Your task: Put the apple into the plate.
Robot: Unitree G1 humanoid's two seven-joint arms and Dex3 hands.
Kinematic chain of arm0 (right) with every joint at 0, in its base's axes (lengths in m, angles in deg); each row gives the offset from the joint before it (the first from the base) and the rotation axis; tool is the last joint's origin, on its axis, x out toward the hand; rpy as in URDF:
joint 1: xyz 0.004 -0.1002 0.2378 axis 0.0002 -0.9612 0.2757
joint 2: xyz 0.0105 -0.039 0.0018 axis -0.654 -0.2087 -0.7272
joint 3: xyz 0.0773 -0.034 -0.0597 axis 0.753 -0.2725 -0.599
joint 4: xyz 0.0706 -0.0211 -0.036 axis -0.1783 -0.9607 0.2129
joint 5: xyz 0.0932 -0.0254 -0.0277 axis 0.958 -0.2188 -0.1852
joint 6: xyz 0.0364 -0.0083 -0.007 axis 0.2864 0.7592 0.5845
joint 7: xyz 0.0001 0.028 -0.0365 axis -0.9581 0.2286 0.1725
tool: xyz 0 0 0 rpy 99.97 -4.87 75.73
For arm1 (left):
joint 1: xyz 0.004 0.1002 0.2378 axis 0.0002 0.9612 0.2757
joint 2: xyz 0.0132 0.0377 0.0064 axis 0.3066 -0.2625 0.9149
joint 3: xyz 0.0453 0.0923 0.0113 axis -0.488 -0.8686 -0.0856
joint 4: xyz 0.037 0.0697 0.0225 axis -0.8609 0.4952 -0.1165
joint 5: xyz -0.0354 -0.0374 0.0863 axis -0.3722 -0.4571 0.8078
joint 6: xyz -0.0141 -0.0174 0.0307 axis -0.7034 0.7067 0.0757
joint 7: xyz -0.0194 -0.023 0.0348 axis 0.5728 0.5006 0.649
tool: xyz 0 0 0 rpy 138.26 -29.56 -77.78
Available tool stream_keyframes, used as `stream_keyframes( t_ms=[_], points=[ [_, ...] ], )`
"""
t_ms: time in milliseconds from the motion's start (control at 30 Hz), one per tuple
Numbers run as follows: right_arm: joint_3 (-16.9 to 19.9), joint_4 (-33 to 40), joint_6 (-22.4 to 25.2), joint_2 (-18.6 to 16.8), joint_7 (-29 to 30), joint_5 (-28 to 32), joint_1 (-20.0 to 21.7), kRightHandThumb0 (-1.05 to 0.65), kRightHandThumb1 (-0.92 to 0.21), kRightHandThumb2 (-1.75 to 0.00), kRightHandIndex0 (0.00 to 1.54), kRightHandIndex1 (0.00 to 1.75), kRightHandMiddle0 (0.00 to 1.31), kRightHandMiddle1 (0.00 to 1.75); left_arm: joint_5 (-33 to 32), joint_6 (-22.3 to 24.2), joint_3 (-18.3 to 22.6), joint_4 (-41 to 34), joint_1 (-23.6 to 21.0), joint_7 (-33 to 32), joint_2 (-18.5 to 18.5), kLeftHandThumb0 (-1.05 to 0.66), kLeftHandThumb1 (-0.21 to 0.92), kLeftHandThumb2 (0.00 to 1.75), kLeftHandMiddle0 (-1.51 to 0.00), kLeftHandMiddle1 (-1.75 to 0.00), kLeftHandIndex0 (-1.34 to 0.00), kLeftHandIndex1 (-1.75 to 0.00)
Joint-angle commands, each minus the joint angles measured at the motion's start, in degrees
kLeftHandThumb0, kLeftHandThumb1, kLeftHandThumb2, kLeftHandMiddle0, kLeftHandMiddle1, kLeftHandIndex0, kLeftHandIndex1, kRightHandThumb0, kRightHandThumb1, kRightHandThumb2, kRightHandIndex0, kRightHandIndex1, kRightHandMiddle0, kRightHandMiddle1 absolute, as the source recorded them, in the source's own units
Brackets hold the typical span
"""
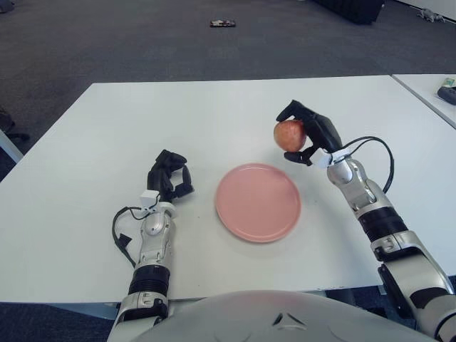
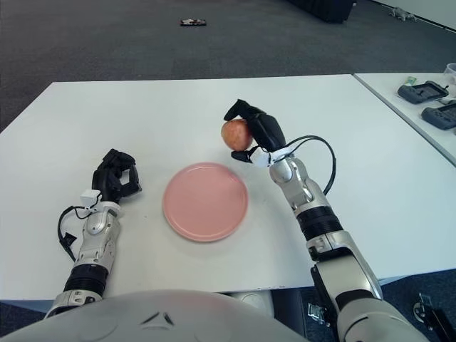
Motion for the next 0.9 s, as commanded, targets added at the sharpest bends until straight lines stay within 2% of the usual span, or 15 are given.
stream_keyframes(
  t_ms=[0,267,633,867],
  points=[
    [-0.3,1.9,-1.8,-0.6,-2.6,1.8,-0.3,0.0,0.14,-1.75,1.02,1.51,0.74,1.75,0.4,2.9,-0.2,2.3,1.7,-0.5,-0.1,-0.49,0.28,1.37,-1.13,-1.75,-0.64,-1.75],
    [-2.6,4.8,-3.9,-1.0,-11.0,3.9,-2.1,0.0,0.14,-1.75,1.02,1.52,0.74,1.75,1.0,2.3,-0.3,3.0,1.5,-1.0,0.0,-0.49,0.28,1.38,-1.14,-1.75,-0.64,-1.75],
    [-6.8,8.6,-4.2,0.1,-20.4,2.0,-4.3,0.0,0.14,-1.75,1.02,1.5,0.74,1.75,0.3,1.7,0.0,2.6,1.8,-0.8,-0.4,-0.5,0.26,1.4,-1.16,-1.75,-0.66,-1.75],
    [-9.6,5.7,-6.0,-0.4,-20.3,-1.9,-5.5,0.0,0.14,-1.75,1.02,1.49,0.76,1.75,-0.1,1.8,0.1,2.6,1.9,-0.3,-0.3,-0.51,0.25,1.41,-1.16,-1.75,-0.67,-1.75]
  ],
)
